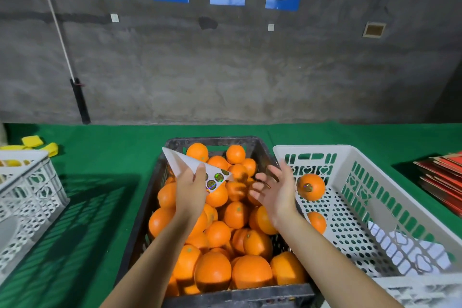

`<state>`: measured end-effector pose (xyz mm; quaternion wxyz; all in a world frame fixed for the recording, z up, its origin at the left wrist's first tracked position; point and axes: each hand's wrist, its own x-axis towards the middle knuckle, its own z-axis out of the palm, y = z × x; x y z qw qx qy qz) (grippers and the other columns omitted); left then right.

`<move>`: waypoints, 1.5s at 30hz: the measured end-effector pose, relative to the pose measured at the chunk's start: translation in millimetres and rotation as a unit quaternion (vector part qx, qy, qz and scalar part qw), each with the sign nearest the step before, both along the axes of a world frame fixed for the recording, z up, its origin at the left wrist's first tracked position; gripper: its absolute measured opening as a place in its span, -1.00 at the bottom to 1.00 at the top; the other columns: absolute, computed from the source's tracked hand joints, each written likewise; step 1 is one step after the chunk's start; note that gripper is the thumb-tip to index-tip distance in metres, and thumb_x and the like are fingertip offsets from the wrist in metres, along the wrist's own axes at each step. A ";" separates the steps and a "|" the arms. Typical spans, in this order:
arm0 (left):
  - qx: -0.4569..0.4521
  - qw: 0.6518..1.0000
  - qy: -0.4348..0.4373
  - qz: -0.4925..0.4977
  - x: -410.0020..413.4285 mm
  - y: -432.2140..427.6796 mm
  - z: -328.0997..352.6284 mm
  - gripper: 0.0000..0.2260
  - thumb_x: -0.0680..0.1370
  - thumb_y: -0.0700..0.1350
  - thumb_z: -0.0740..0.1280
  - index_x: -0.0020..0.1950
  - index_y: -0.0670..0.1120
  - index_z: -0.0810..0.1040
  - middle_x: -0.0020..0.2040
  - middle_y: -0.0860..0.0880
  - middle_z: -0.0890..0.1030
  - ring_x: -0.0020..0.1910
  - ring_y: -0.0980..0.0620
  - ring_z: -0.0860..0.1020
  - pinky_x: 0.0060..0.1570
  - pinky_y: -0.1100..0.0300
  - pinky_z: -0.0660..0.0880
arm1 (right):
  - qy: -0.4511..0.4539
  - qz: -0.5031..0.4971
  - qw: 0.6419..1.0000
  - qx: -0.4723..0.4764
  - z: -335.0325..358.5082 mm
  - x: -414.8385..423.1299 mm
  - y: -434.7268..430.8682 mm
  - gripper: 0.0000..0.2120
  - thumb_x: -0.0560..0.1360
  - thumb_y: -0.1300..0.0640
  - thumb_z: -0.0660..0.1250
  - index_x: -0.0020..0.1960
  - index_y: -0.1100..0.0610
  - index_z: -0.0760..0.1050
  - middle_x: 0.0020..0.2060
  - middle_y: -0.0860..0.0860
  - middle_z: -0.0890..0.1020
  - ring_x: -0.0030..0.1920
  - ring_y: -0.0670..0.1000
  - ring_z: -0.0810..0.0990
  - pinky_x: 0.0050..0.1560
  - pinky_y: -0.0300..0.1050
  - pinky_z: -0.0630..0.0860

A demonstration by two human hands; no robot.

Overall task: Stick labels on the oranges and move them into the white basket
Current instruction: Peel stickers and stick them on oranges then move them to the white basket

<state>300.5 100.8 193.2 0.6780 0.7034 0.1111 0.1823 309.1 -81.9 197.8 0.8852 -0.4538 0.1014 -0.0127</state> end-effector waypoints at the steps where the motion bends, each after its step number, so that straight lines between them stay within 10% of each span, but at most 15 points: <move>1: -0.003 1.000 0.000 -0.013 0.0 -0.8 -0.3 -0.66 0.66 0.02 0.26 -0.06 -0.26 0.56 -0.24 -0.08 0.69 -0.29 0.07 0.65 -0.21 0.00 0.60 | -0.046 0.000 0.992 -0.120 -1.9 -4.3 5.3 -0.49 0.45 -0.29 0.33 0.21 0.07 0.50 -0.14 0.09 0.58 -0.28 0.01 0.56 -0.31 -0.05 0.51; 4: 0.001 0.999 -0.009 -0.045 -0.3 -2.5 0.1 -0.64 0.62 0.05 0.33 -0.22 -0.21 0.52 -0.39 -0.06 0.52 -0.35 0.07 0.49 -0.27 0.02 0.51 | -0.241 -0.033 0.832 -0.499 -15.2 -16.7 18.6 -0.65 0.46 -0.29 0.31 0.09 -0.08 0.54 -0.15 -0.15 0.56 -0.18 -0.14 0.56 -0.18 -0.16 0.50; 6: -0.011 0.997 0.006 -0.076 0.4 -3.0 -0.6 -0.65 0.59 0.05 0.37 -0.26 -0.17 0.52 -0.40 -0.06 0.47 -0.34 0.05 0.47 -0.27 0.04 0.48 | -0.298 -0.050 0.747 -0.592 -19.6 -20.8 23.6 -0.68 0.51 -0.24 0.32 0.14 -0.07 0.55 -0.08 -0.22 0.52 -0.03 -0.14 0.54 -0.08 -0.22 0.48; 11: -0.076 0.972 0.091 -0.203 -1.3 -6.3 -2.7 -0.85 0.56 0.14 0.38 -0.04 0.09 0.60 -0.14 -0.03 0.71 -0.14 0.00 0.70 -0.19 0.12 0.65 | -0.328 -0.072 0.674 -0.658 -24.4 -17.6 22.4 -0.69 0.49 -0.13 0.44 0.15 0.01 0.63 -0.01 -0.08 0.52 0.05 0.00 0.48 0.09 -0.10 0.43; 17: -0.122 0.958 0.132 -0.222 0.8 -4.4 -1.6 -0.70 0.62 0.13 0.29 0.24 -0.02 0.49 0.03 -0.06 0.67 0.02 -0.07 0.69 0.03 0.03 0.63 | -0.294 -0.083 0.677 -0.670 -27.7 -12.0 22.2 -0.73 0.50 0.04 0.46 0.20 -0.03 0.64 0.06 -0.13 0.52 0.15 -0.03 0.45 0.16 -0.15 0.30; 26: -0.054 0.977 0.094 -0.185 -1.5 -6.5 -0.8 -0.79 0.62 -0.06 0.34 0.08 -0.18 0.64 -0.02 -0.09 0.73 0.02 0.03 0.69 0.06 0.13 0.57 | -0.277 -0.058 0.698 -0.658 -25.7 -11.3 20.5 -0.76 0.52 0.09 0.43 0.19 -0.03 0.62 0.12 -0.15 0.58 0.21 -0.07 0.48 0.22 -0.11 0.33; 30: -0.052 0.981 0.084 -0.166 -0.5 -5.6 -2.6 -0.82 0.62 -0.04 0.34 0.03 -0.14 0.64 -0.09 -0.02 0.74 -0.04 0.10 0.69 -0.01 0.17 0.55 | -0.289 -0.038 0.756 -0.586 -22.8 -12.7 19.9 -0.92 0.53 0.08 0.43 0.03 -0.01 0.64 -0.02 -0.18 0.62 0.07 -0.11 0.55 0.16 -0.01 0.47; 34: -0.091 0.988 0.072 -0.105 4.0 -0.2 -1.4 -0.84 0.63 -0.05 0.33 0.05 -0.11 0.62 -0.09 -0.01 0.74 -0.04 0.08 0.69 -0.03 0.16 0.55 | -0.284 -0.043 0.804 -0.521 -20.3 -14.5 22.0 -0.94 0.57 0.13 0.39 -0.06 0.02 0.62 -0.12 -0.17 0.61 -0.01 -0.13 0.58 -0.02 -0.31 0.48; 39: -0.111 0.992 0.053 -0.007 8.8 5.9 0.6 -0.86 0.65 -0.05 0.30 0.00 -0.07 0.61 -0.12 0.01 0.70 -0.05 0.06 0.67 -0.17 0.22 0.53 | -0.088 0.014 0.935 -0.344 -15.6 -7.5 18.8 -0.91 0.58 0.17 0.33 -0.02 0.04 0.60 -0.18 0.00 0.64 -0.19 -0.04 0.62 -0.26 -0.17 0.57; 45: -0.091 0.994 0.054 -0.016 7.8 4.0 -0.2 -0.83 0.65 -0.05 0.28 -0.04 -0.06 0.62 -0.11 -0.01 0.70 -0.04 0.04 0.66 -0.12 0.18 0.53 | -0.040 0.099 0.962 -0.251 -14.5 -7.2 21.8 -0.90 0.55 0.21 0.38 0.01 0.13 0.67 -0.06 0.13 0.68 -0.03 0.08 0.65 -0.18 -0.05 0.62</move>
